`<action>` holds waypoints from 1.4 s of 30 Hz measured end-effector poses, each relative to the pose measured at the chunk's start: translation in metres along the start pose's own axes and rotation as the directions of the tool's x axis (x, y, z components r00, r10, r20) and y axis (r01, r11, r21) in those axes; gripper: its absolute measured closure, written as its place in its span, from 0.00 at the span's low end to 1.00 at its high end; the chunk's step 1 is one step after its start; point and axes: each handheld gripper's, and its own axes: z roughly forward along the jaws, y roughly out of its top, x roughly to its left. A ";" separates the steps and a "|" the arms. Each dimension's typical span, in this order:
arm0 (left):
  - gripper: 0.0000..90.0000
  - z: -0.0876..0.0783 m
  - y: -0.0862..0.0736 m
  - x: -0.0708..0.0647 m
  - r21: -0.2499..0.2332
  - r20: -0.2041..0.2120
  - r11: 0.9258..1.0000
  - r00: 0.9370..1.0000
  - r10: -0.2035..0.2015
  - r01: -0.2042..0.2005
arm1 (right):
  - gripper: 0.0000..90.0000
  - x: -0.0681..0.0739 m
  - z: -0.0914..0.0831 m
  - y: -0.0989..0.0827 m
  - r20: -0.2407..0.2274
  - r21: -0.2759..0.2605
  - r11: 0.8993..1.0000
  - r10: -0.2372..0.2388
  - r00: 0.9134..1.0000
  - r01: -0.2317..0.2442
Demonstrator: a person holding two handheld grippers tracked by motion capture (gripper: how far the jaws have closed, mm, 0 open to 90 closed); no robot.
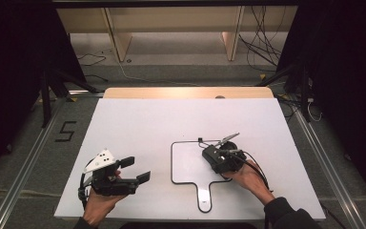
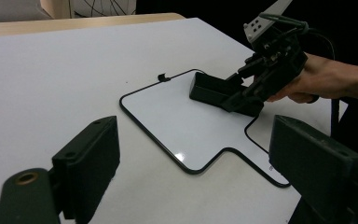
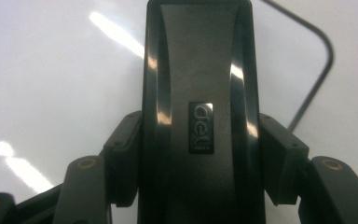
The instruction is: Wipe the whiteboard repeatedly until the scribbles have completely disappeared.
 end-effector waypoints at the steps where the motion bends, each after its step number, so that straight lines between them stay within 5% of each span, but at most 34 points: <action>1: 0.17 0.000 0.000 0.000 -0.001 -0.001 1.000 1.000 -0.003 0.003 | 0.46 0.003 0.000 0.000 -0.003 -0.002 1.000 -0.010 1.000 0.010; 7: 0.17 0.000 0.000 0.000 0.000 0.000 1.000 1.000 -0.001 0.001 | 0.46 0.016 0.003 0.005 -0.030 -0.016 0.998 -0.055 0.998 0.054; 42: 0.17 -0.001 0.001 0.000 -0.001 0.002 1.000 1.000 0.000 0.000 | 0.46 0.003 -0.006 0.008 -0.056 -0.080 0.997 0.004 0.998 -0.008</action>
